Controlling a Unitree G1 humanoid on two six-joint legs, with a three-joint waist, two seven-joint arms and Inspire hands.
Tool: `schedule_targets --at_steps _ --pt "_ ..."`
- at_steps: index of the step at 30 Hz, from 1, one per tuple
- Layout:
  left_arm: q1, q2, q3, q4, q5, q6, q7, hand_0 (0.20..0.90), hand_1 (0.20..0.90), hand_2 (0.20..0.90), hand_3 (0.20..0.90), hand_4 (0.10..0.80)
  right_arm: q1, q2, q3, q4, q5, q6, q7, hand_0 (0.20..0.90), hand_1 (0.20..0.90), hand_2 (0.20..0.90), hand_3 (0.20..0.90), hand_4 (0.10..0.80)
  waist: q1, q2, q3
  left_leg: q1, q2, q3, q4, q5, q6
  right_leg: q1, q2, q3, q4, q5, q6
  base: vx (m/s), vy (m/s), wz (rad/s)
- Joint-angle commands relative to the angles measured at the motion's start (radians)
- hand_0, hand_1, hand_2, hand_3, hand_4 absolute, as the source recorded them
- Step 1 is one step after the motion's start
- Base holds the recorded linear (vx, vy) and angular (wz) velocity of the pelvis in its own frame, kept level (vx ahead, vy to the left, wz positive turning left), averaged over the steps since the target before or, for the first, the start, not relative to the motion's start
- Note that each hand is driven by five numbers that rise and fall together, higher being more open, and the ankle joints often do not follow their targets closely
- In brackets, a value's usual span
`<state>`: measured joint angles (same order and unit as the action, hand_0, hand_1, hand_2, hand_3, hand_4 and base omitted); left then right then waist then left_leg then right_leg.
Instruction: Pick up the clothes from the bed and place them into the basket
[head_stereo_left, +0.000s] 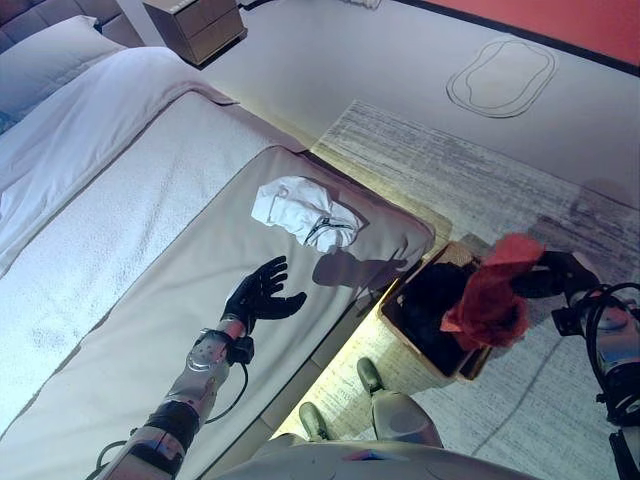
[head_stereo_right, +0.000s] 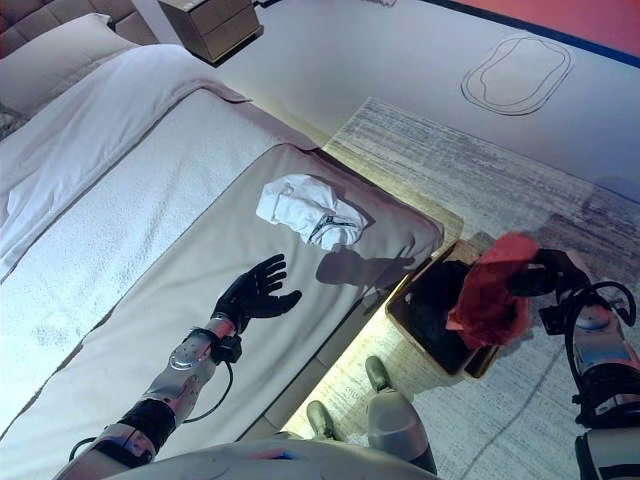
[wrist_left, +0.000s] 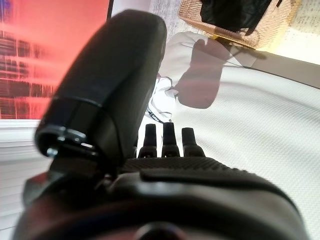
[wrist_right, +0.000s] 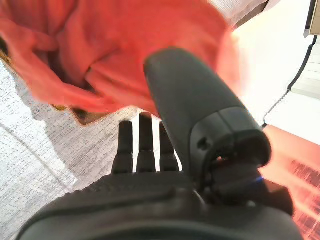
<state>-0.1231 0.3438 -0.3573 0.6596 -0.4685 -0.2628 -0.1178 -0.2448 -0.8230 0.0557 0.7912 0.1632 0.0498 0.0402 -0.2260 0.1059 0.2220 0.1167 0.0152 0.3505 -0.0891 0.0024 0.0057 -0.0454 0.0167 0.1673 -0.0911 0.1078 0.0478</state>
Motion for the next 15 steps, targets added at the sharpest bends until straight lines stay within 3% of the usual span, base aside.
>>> schedule_targets --at_steps 1,9,15 --pt "-0.063 0.031 -0.008 -0.006 0.005 -0.093 -0.012 0.9 0.9 0.9 0.9 0.8 -0.12 -0.014 -0.017 0.016 -0.027 -0.068 -0.051 0.9 0.9 0.9 0.9 0.8 0.013 -0.055 -0.051 -0.006 0.011 -0.049 0.092 -0.134 -0.003 -0.017 -0.031 -0.019 0.09 -0.069 0.042 0.0 0.0 0.0" --pt "-0.05 0.034 -0.001 -0.004 0.011 -0.096 -0.019 0.9 0.9 0.9 0.9 0.8 -0.097 -0.005 -0.019 0.014 -0.031 -0.064 -0.044 0.9 0.9 0.9 0.9 0.8 0.027 -0.068 -0.058 -0.003 0.016 -0.06 0.083 -0.125 -0.008 -0.006 -0.03 -0.032 0.088 -0.073 0.038 0.005 -0.01 0.03" --pt "-0.055 0.037 0.0 -0.014 -0.003 -0.091 0.007 0.9 0.9 0.9 0.9 0.8 -0.114 -0.011 0.002 -0.033 -0.078 -0.091 -0.109 0.9 0.9 0.9 0.9 0.8 0.047 -0.079 -0.054 -0.007 0.017 -0.085 0.094 -0.124 -0.01 0.005 -0.032 -0.054 0.101 -0.084 0.031 0.02 -0.019 0.09"
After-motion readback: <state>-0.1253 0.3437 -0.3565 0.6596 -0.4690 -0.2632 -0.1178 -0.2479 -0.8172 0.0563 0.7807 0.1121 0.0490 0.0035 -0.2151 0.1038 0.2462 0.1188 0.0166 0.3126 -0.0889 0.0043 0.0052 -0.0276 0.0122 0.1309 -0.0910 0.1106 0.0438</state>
